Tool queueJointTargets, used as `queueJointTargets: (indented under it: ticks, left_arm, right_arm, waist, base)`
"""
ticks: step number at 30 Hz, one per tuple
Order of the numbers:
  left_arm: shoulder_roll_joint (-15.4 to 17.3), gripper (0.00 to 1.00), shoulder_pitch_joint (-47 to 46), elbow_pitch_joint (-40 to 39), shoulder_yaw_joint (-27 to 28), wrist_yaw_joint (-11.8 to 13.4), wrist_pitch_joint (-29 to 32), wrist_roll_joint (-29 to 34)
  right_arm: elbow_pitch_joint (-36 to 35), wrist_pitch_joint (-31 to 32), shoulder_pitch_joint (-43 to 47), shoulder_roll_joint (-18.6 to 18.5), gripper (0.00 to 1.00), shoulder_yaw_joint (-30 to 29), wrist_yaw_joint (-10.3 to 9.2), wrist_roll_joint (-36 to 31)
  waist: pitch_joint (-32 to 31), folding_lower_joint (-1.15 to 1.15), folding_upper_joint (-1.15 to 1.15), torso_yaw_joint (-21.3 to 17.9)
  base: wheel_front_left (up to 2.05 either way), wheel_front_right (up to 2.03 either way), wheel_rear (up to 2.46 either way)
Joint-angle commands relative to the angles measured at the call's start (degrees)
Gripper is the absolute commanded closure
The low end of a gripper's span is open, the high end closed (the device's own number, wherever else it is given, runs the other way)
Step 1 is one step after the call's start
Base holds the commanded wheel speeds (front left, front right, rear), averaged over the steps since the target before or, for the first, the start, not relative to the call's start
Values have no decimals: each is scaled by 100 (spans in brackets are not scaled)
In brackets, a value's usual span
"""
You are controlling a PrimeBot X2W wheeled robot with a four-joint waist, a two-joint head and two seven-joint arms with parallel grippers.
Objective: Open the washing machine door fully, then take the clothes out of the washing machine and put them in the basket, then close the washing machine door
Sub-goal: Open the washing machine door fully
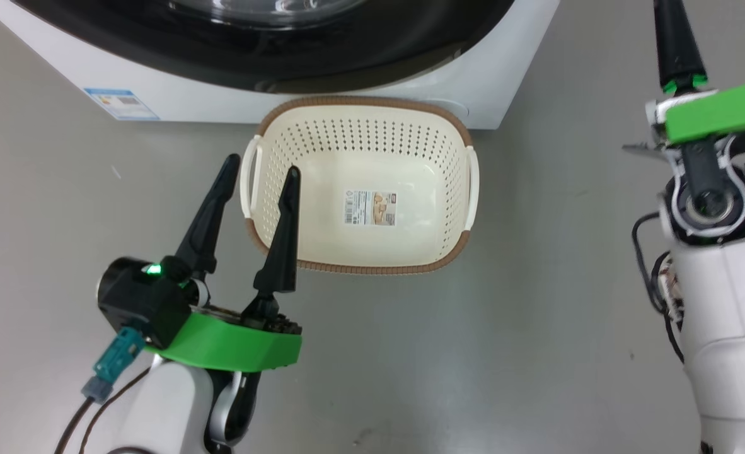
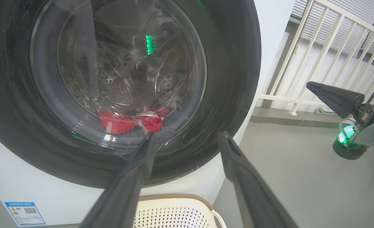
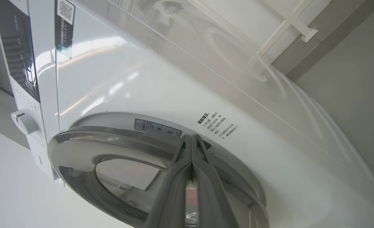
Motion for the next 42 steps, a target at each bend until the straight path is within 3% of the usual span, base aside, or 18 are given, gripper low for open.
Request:
queueJointTargets:
  ticks: [1,8,21,42]
  left_arm:
    - [92,0,-112,-200,152,-44,-69,-5]
    - [92,0,-209,-231,92,-99,-69,-61]
    - [92,0,-369,-188,-105,-138,-69,-204]
    - [92,0,-431,-138,-327,-283,-69,-259]
  right_arm:
    - [-179,231,-227,49,100,7,36,300]
    - [-63,1084,-719,30,100,-255,36,1050]
    - [905,3030,-1856,-114,100,-461,36,2090]
    - [1614,3578,-2799,-296,100,-402,36,1997]
  waist:
    - [157,0,0,8]
    - [418,0,0,-1]
    - [690,0,0,118]
    - [959,0,0,382]
  base:
    - [0,0,0]
    - [0,0,0]
    - [0,0,0]
    - [0,0,0]
